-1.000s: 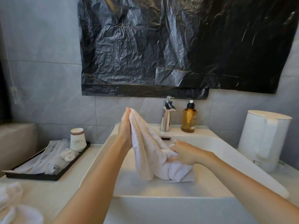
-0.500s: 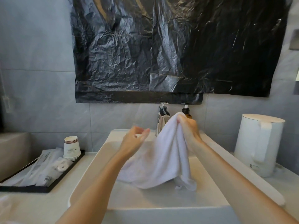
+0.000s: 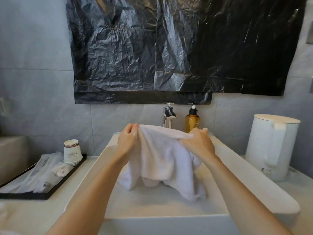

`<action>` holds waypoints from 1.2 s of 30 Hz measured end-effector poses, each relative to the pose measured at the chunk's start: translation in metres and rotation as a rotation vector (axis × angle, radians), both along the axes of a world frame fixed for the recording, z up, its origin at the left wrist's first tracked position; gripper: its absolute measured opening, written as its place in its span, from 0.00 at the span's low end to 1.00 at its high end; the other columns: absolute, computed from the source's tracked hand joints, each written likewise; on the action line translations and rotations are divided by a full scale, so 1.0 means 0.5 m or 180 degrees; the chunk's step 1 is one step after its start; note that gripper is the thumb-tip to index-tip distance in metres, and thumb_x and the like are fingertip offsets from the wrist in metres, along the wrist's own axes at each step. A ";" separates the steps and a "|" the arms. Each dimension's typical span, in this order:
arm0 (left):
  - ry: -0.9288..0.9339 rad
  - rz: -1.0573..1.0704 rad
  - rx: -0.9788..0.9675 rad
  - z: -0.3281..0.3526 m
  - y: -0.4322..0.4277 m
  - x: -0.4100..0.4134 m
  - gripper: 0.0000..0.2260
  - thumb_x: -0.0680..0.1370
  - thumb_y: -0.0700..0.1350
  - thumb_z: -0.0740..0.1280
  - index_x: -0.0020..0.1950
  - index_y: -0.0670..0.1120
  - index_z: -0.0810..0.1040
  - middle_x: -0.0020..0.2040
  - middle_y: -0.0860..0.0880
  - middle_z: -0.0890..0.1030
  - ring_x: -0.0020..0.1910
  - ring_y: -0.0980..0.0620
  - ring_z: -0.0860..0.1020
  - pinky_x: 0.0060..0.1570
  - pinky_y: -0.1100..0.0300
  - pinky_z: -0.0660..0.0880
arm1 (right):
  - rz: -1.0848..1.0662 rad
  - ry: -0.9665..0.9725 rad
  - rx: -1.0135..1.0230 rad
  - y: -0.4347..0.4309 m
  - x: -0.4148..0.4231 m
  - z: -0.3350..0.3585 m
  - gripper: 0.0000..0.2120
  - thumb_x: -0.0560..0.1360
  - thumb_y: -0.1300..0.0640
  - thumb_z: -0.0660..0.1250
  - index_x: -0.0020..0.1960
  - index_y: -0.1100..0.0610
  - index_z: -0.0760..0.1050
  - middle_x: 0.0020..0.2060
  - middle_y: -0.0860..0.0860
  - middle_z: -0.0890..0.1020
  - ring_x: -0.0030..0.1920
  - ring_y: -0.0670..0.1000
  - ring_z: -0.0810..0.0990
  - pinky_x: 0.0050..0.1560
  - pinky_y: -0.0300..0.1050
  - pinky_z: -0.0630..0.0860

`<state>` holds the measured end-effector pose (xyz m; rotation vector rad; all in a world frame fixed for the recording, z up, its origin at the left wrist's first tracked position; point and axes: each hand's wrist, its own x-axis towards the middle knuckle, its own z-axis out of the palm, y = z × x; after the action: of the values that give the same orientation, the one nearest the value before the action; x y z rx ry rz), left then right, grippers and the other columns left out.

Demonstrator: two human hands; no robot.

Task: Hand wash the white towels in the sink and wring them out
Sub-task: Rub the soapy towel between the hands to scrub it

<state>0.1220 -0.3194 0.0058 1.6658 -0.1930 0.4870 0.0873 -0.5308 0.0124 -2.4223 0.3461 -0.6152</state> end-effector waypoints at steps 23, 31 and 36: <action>0.0689 -0.0085 -0.0490 -0.005 -0.030 -0.021 0.17 0.82 0.48 0.56 0.40 0.41 0.75 0.36 0.45 0.77 0.38 0.47 0.74 0.40 0.58 0.70 | 0.1666 -0.0206 0.0890 0.212 -0.042 0.005 0.12 0.82 0.53 0.55 0.42 0.56 0.69 0.36 0.48 0.72 0.37 0.48 0.70 0.34 0.44 0.60; 0.0585 -0.0357 -0.0269 -0.007 -0.055 -0.040 0.15 0.82 0.42 0.57 0.36 0.44 0.72 0.32 0.49 0.75 0.35 0.49 0.72 0.28 0.67 0.68 | 0.0720 -0.1022 0.0743 0.234 -0.019 -0.016 0.14 0.83 0.51 0.51 0.45 0.56 0.69 0.36 0.51 0.75 0.41 0.54 0.75 0.36 0.48 0.66; 0.0738 -0.0426 -0.0383 -0.013 -0.060 -0.049 0.16 0.83 0.43 0.57 0.34 0.45 0.69 0.31 0.49 0.72 0.30 0.53 0.68 0.24 0.65 0.65 | 0.0498 -0.0961 0.1329 0.222 -0.004 0.001 0.07 0.82 0.56 0.51 0.50 0.53 0.67 0.41 0.50 0.75 0.48 0.55 0.77 0.42 0.47 0.68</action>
<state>0.0974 -0.3495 -0.0005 1.5654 -0.1015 0.1985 0.0852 -0.4200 0.0131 -1.9046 0.1386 -0.7430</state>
